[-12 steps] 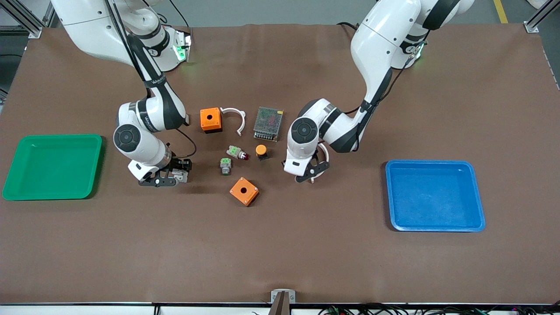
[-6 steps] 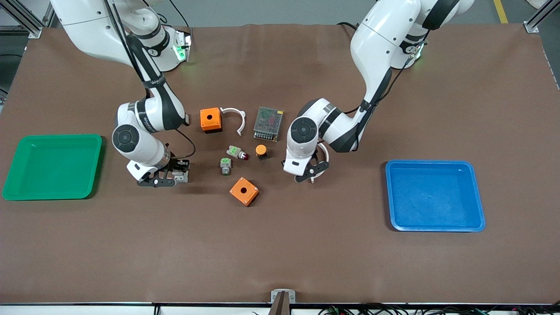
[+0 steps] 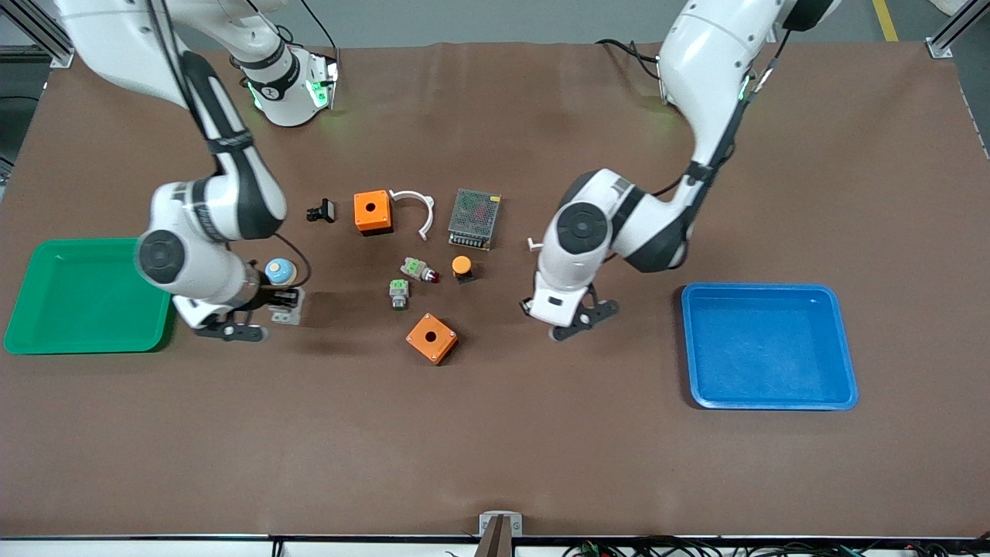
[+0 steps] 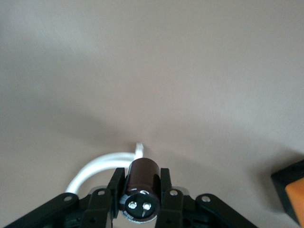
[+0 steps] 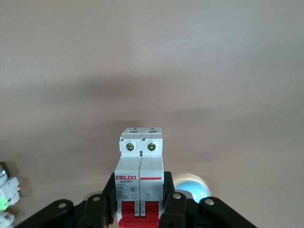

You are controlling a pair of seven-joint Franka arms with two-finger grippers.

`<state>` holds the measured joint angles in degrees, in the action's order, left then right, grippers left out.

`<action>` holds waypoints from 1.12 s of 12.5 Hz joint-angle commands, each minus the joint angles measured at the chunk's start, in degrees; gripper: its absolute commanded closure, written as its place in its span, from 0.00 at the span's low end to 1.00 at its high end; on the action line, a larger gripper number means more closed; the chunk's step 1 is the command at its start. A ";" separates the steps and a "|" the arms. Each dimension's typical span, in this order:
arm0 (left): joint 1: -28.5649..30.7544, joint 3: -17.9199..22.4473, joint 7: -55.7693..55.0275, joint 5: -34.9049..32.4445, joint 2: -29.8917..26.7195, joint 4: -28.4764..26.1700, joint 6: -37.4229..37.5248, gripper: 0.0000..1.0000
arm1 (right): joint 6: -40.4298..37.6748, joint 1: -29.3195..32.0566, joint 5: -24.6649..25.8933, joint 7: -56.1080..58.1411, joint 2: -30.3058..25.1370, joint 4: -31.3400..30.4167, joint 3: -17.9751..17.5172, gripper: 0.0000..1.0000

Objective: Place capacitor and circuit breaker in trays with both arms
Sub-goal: 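Carry the capacitor to the blue tray while the right gripper carries the breaker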

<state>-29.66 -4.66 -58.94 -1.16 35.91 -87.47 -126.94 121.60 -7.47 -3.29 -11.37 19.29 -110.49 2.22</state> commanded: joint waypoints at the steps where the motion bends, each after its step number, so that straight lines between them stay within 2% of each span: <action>1: 4.42 -0.53 6.18 -0.86 -4.26 -1.30 2.48 1.00 | -9.68 7.44 0.65 5.80 -1.36 6.67 -0.72 0.77; 2: 6.35 -0.44 10.39 -0.86 -5.23 -1.30 5.01 1.00 | -11.28 10.17 0.83 8.36 -1.36 8.09 -0.63 0.77; 5: 13.11 -0.27 23.57 -0.95 -7.60 -1.56 11.79 1.00 | -11.38 18.61 6.53 17.59 -0.84 10.29 -0.72 0.77; 7: 17.42 0.00 29.65 -1.82 -7.52 -1.83 14.52 1.00 | -11.29 23.97 6.98 24.60 -0.13 12.48 -0.72 0.77; 10: 24.54 -0.26 35.90 -7.96 -6.12 -4.64 13.48 1.00 | -9.98 30.13 7.24 32.09 3.29 14.43 -0.72 0.77; 12: 28.50 -0.35 41.42 -8.95 -4.80 -5.60 11.12 1.00 | -6.57 33.73 7.42 34.73 6.36 14.34 -0.81 0.77; 14: 31.66 -0.35 46.88 -9.04 -3.92 -8.06 5.51 1.00 | -2.44 35.16 7.42 37.29 9.70 14.17 -0.72 0.77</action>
<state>-0.02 -4.33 -15.50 -8.98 31.96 -93.07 -117.24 116.94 25.95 2.92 24.13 25.41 -98.26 2.71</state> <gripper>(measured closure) 0.656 0.599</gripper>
